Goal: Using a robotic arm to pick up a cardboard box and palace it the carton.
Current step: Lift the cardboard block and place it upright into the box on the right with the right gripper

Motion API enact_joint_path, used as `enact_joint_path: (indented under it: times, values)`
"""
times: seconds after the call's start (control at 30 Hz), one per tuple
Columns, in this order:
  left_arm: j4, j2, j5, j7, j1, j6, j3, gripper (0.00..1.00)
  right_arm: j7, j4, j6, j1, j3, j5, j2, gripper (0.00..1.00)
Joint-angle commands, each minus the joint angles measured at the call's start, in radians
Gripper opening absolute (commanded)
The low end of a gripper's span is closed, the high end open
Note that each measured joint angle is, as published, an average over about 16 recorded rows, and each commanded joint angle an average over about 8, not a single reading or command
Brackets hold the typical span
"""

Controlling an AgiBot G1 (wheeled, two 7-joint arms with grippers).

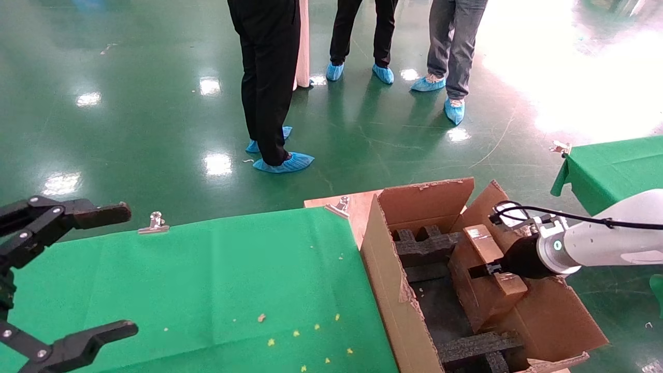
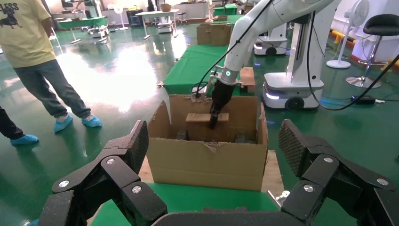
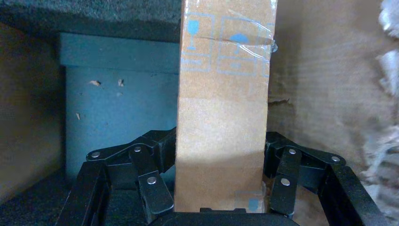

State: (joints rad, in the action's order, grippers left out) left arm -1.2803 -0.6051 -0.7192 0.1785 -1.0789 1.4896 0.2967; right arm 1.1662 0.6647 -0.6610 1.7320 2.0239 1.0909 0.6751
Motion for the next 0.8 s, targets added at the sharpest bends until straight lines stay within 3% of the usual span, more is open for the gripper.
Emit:
enact_joint_path:
  times: [0.03,0.5,0.53,0.77,0.8]
  values:
    - [0.0,0.0,0.0,0.0,0.0,0.0,0.0,1.0,-0.005,0.0,0.002,-0.01,-0.001,-0.005,-0.001,0.0]
    - [0.0,0.0,0.001,0.0,0.0,0.0,0.001,1.0,-0.04,-0.061,-0.034,-0.059,-0.014,-0.043,0.025,0.0]
    - [0.0,0.0,0.001,0.0,0.0,0.0,0.001,1.0,-0.043,-0.065,-0.037,-0.06,-0.015,-0.045,0.026,0.04]
    - [0.0,0.001,0.001,-0.001,0.0,-0.001,0.001,1.0,-0.055,-0.082,-0.053,-0.069,-0.019,-0.056,0.033,0.92]
    - [0.0,0.001,0.001,-0.001,0.0,-0.001,0.001,1.0,-0.056,-0.083,-0.055,-0.069,-0.02,-0.057,0.033,1.0]
